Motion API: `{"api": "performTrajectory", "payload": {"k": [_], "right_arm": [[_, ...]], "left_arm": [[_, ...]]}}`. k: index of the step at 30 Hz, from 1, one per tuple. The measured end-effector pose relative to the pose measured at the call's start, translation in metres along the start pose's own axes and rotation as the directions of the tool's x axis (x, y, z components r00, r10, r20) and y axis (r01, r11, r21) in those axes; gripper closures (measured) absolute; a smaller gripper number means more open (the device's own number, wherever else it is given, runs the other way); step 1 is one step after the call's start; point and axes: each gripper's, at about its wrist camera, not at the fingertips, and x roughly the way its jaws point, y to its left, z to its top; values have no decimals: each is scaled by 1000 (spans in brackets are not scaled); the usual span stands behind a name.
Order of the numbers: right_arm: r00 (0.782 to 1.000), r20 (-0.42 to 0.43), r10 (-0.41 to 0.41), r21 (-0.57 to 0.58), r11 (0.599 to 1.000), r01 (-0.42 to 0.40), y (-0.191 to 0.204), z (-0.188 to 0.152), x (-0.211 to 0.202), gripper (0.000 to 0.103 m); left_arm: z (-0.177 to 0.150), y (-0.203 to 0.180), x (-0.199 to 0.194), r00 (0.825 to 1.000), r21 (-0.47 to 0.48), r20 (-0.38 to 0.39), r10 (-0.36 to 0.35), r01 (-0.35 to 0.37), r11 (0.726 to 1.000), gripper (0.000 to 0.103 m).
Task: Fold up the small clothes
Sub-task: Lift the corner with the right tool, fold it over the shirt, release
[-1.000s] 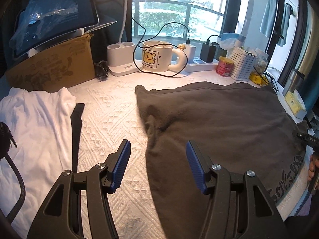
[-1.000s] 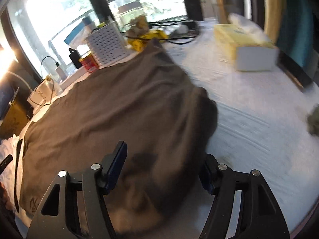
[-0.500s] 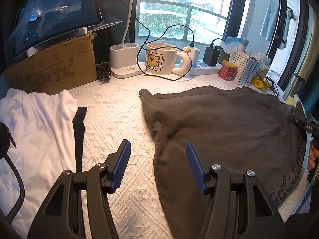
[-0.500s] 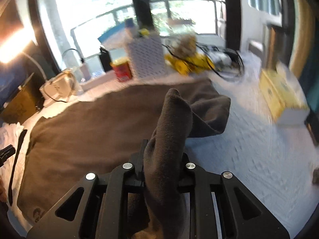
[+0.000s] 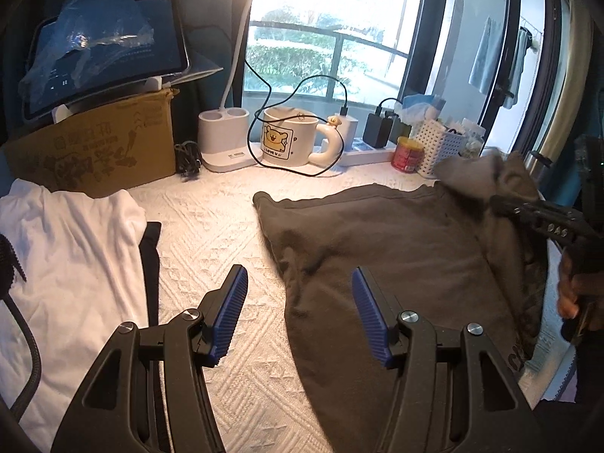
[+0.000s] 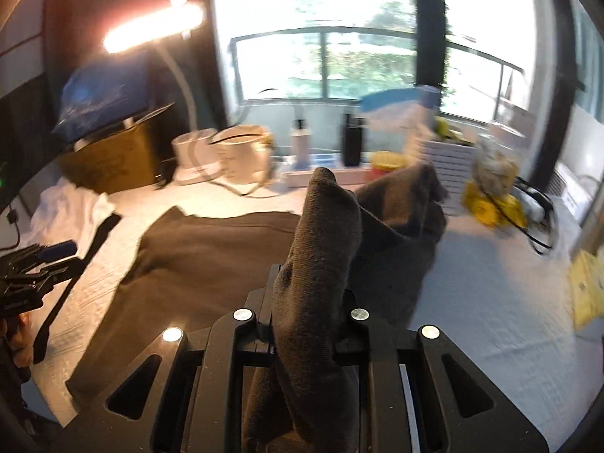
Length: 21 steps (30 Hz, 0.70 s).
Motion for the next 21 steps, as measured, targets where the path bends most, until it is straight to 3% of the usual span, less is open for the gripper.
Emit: {"api": "performTrajectory", "payload": {"k": [13,21], "right_arm": [[992,-64,113,-200,972,-124,96,-19,12,84],[967,-163,198,-328,913,-242,146,-51,6,84]], "left_arm": [[-15,25,-21,1000,-43,23,7,-6,999,45],[-25,29,-29,1000,-56,26,-7,8,998,45]]}}
